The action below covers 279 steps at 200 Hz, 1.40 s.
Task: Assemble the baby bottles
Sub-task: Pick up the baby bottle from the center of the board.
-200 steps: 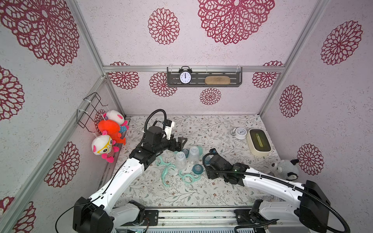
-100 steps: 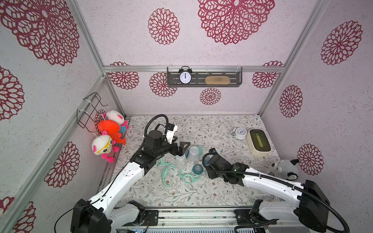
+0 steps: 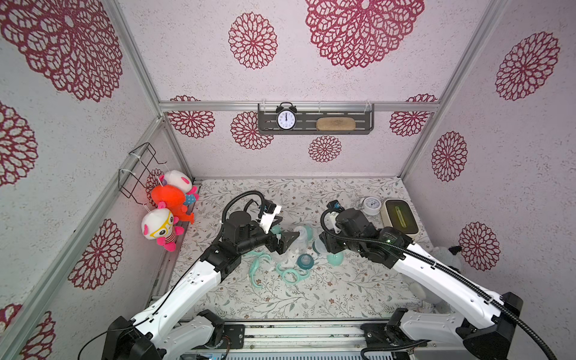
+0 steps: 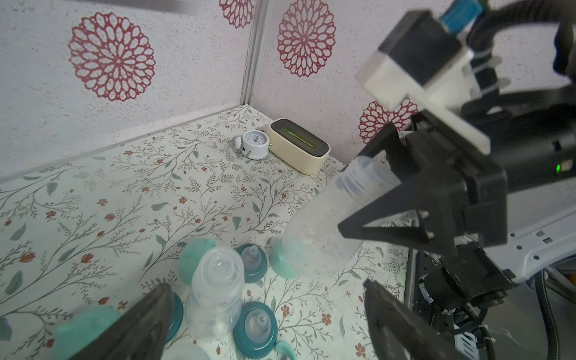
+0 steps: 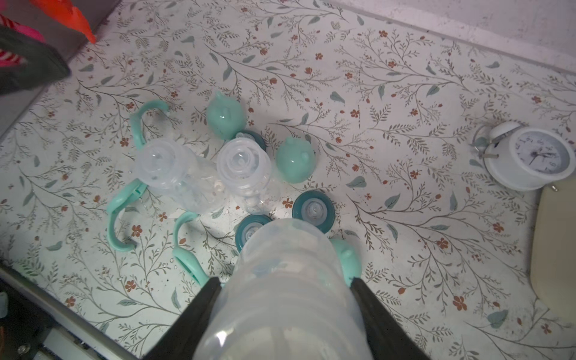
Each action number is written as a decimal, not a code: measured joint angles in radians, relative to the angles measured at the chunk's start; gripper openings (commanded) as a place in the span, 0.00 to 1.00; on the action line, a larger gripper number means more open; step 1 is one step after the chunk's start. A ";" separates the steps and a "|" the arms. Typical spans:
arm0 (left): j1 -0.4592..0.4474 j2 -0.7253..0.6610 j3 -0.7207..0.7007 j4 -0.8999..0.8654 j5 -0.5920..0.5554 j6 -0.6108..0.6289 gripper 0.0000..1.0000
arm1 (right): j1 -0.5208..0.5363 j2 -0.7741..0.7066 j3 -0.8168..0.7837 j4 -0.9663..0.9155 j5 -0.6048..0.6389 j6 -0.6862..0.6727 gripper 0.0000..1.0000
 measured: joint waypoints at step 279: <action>-0.177 0.020 -0.252 0.422 -0.185 0.101 0.99 | -0.034 0.278 0.400 -0.103 -0.522 -0.117 0.40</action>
